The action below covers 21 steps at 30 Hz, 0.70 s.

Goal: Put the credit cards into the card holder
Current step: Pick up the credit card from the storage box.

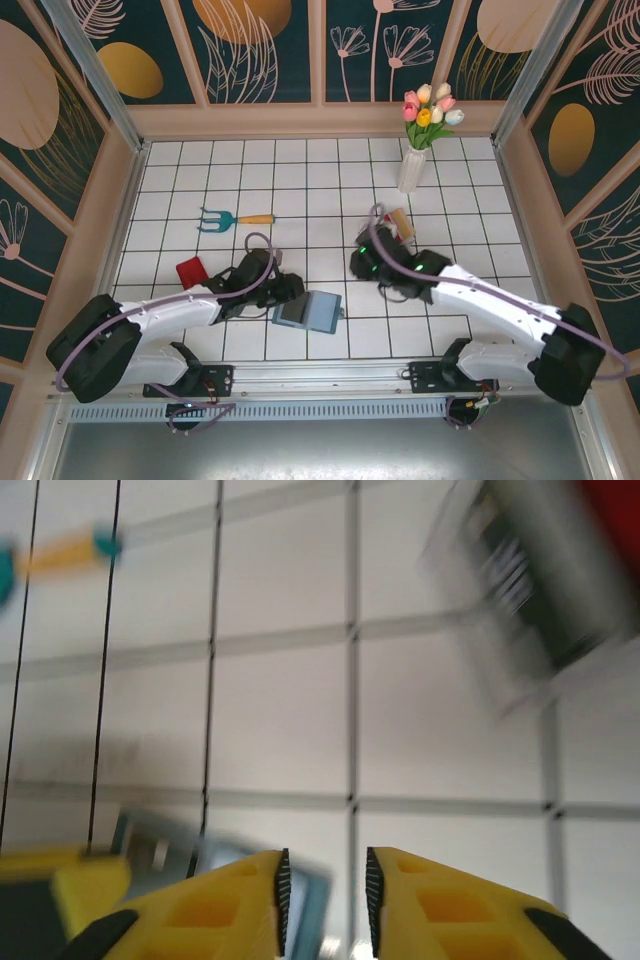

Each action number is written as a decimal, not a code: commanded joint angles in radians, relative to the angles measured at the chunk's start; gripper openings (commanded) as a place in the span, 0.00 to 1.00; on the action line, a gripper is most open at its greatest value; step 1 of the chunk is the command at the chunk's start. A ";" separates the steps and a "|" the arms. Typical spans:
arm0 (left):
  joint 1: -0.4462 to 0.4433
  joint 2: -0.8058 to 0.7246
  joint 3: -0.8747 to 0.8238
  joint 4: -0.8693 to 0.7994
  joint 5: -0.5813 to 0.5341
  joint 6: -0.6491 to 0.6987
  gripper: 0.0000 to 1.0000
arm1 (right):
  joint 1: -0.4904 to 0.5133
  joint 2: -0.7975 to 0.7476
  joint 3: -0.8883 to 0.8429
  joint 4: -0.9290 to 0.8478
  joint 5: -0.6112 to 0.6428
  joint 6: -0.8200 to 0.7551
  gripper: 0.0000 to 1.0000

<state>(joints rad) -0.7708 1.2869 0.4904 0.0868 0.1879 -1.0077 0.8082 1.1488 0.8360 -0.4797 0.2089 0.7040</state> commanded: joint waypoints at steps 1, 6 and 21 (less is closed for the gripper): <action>0.004 0.008 0.095 -0.047 -0.056 0.023 0.47 | -0.192 -0.013 0.035 -0.081 -0.011 -0.196 0.35; 0.005 0.139 0.220 -0.006 -0.043 0.015 0.48 | -0.433 0.052 0.073 -0.051 -0.056 -0.361 0.46; 0.004 0.597 0.678 0.044 0.096 -0.005 0.60 | -0.538 0.406 0.277 -0.019 -0.080 -0.564 0.51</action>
<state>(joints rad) -0.7708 1.8374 1.1088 0.1230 0.2531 -1.0035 0.2764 1.5200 1.0672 -0.4969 0.1268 0.1833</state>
